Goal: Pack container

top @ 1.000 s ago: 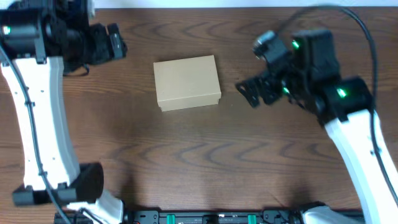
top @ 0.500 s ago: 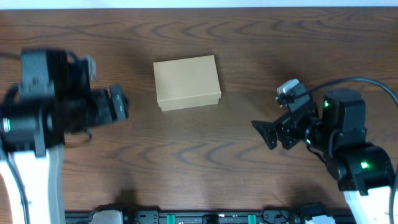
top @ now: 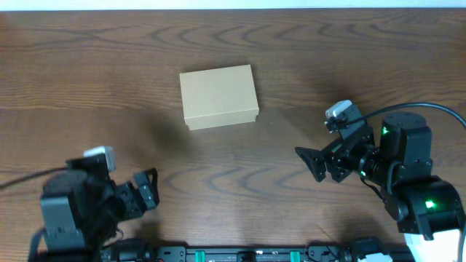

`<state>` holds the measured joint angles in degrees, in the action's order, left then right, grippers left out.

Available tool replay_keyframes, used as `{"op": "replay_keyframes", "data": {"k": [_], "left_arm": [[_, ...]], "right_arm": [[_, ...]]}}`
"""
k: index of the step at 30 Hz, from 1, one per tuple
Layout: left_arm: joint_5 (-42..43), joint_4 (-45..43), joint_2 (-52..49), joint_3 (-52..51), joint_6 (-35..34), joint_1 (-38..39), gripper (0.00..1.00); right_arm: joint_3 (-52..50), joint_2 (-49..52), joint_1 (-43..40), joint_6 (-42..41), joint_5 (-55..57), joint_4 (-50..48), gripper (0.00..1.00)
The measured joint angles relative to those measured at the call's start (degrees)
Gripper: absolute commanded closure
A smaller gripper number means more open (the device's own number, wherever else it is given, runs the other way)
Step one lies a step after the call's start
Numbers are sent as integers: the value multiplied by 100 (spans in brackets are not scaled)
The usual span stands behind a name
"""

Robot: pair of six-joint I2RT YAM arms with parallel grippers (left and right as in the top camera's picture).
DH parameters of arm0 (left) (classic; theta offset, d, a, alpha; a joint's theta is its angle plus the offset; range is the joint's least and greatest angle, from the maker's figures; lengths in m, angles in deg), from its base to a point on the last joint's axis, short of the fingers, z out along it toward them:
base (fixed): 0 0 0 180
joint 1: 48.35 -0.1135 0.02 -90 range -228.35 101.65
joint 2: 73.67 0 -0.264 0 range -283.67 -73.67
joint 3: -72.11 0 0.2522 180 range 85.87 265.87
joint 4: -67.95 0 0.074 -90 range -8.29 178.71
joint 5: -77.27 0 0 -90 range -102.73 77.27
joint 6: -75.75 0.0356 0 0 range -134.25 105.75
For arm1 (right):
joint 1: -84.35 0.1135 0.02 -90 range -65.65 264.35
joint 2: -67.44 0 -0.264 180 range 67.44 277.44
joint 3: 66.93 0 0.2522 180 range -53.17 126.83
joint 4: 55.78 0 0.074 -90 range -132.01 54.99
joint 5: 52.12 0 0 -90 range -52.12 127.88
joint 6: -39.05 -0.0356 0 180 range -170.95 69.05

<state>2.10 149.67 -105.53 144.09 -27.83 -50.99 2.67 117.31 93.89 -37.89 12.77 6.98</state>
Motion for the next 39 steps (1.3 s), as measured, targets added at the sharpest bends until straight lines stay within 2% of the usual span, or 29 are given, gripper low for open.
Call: {"op": "replay_keyframes", "data": {"k": [6, 10, 15, 21, 28, 33, 39], "left_arm": [[0, -929, 730, -933, -81, 2, 5], [0, -1434, 815, -1342, -129, 2, 5], [-94, -1445, 796, -1475, -186, 2, 5], [-717, -1464, 796, -1475, -192, 2, 4], [-1108, -2068, 811, -1635, 629, 0, 5], [-1187, -2612, 1027, -2339, 1169, 2, 5], [-1182, -3029, 1696, -3274, 1386, 2, 5]], "right_arm": [[0, 0, 0, 0, 0, 0, 1], [0, 0, 0, 0, 0, 0, 1], [0, 0, 0, 0, 0, 0, 1], [0, 0, 0, 0, 0, 0, 1], [0, 0, 0, 0, 0, 0, 1], [0, 0, 0, 0, 0, 0, 1], [0, 0, 0, 0, 0, 0, 1]]}}
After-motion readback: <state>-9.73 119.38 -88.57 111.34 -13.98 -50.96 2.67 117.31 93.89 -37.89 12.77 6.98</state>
